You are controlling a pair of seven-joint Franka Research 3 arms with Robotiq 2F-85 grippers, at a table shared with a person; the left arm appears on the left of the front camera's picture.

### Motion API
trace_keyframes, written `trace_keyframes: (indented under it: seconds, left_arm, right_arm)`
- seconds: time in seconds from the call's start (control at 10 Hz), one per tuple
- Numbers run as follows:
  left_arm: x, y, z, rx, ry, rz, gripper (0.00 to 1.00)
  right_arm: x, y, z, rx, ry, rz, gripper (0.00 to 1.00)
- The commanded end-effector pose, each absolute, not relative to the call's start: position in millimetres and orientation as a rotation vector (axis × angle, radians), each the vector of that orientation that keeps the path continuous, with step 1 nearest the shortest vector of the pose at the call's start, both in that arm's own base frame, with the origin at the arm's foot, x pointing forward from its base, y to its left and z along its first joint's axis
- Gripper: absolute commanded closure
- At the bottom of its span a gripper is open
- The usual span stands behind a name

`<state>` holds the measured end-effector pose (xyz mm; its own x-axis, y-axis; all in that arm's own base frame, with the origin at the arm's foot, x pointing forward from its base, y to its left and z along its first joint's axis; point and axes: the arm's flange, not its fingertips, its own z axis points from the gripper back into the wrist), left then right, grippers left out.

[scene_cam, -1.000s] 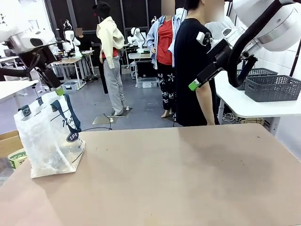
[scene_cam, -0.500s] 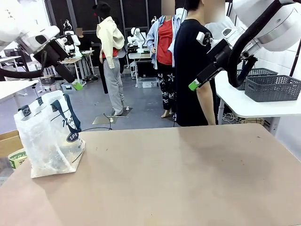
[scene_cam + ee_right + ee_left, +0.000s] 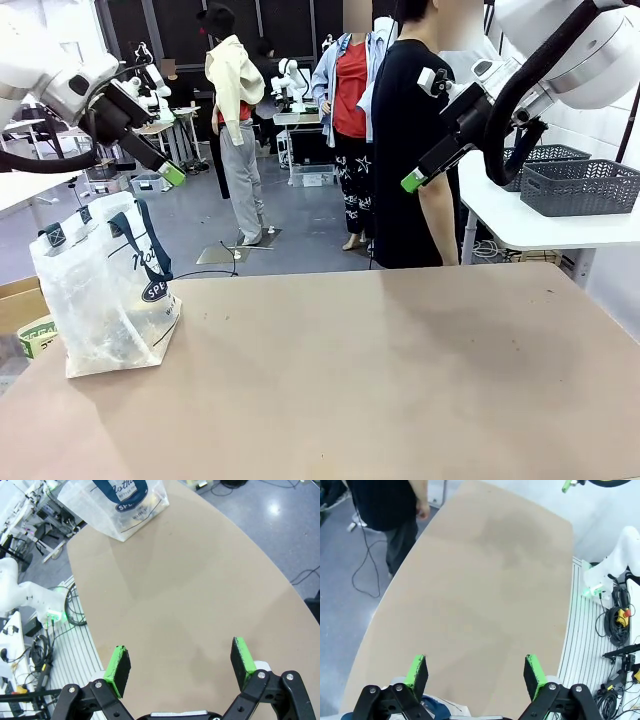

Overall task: Transfer purchased items from the store into the shopping bag.
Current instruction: Move the Reusable shopping bag to the right side of the table.

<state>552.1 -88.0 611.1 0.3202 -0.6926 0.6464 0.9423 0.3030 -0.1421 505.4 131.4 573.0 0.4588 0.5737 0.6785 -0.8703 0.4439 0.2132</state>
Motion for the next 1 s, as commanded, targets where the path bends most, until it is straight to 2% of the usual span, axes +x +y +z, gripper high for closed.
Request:
trace_keyframes:
  seconds: [0.0,0.2,0.3,0.9]
  left_arm:
    - [546.1,-86.4,607.3,-0.570,-0.579,-1.178,0.00]
    - [544.7,-85.5,606.6,-0.517,-0.629,-1.171,0.00]
    - [551.7,-87.7,612.9,-0.559,-0.551,-1.164,0.00]
    - [551.7,-87.7,612.9,-0.559,-0.551,-1.164,0.00]
  right_arm:
    - [505.7,131.4,574.4,0.600,-0.560,0.961,0.00]
    - [505.7,131.4,574.4,0.600,-0.560,0.961,0.00]
    - [505.7,131.4,574.4,0.600,-0.560,0.961,0.00]
    - [505.7,131.4,574.4,0.600,-0.560,0.961,0.00]
